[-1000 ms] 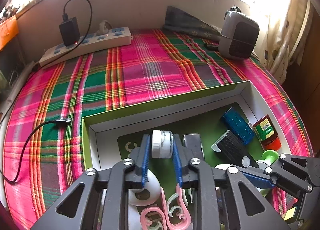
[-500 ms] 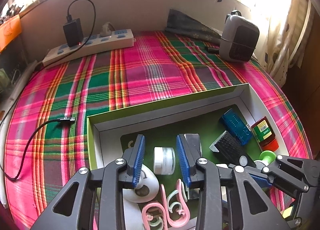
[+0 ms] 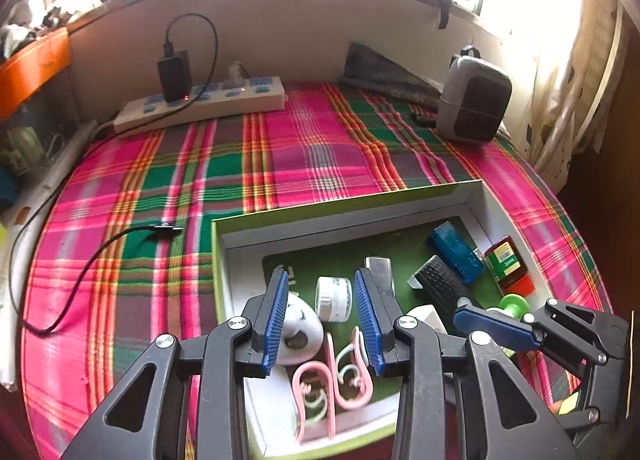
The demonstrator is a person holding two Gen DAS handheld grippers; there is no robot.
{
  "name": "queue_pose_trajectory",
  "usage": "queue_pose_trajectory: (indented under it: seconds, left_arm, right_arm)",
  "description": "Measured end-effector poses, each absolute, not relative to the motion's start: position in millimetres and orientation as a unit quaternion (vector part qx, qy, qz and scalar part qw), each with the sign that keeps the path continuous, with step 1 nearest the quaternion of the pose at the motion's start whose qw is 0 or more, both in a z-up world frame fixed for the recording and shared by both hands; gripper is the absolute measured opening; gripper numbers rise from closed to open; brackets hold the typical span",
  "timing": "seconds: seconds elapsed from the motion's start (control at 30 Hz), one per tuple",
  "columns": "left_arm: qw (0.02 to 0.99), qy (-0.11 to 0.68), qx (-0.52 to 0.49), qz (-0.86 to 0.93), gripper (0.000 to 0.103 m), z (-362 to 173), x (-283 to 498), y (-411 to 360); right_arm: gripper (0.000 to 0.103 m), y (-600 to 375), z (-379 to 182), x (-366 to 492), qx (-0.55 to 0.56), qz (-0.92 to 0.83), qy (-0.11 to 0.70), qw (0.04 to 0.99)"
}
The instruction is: Organize rigid objects
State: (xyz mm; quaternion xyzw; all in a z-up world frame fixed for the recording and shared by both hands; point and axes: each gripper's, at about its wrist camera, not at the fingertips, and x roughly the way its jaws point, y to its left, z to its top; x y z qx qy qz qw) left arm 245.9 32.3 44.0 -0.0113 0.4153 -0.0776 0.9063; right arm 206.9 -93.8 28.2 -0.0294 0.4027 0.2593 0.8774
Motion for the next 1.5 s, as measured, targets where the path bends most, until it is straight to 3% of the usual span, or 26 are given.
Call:
queue_pose_trajectory:
  seconds: [0.6, 0.87, 1.0, 1.5]
  left_arm:
    - [0.916, 0.399, -0.004, -0.036, 0.034, 52, 165, 20]
    - [0.911, 0.412, -0.018, -0.016, 0.034, 34, 130, 16]
    - [0.908, 0.419, -0.004, -0.002, 0.034, 24, 117, 11]
    - [0.901, 0.433, -0.007, -0.008, 0.034, 5, 94, -1]
  right_arm:
    - [0.045, -122, 42, 169, -0.017, 0.206, 0.386, 0.899]
    - [0.046, -136, 36, 149, -0.035, 0.173, 0.392, 0.903]
    - [0.052, -141, 29, 140, -0.040, 0.164, 0.404, 0.899]
    - [0.052, -148, 9, 118, -0.056, 0.145, 0.431, 0.889]
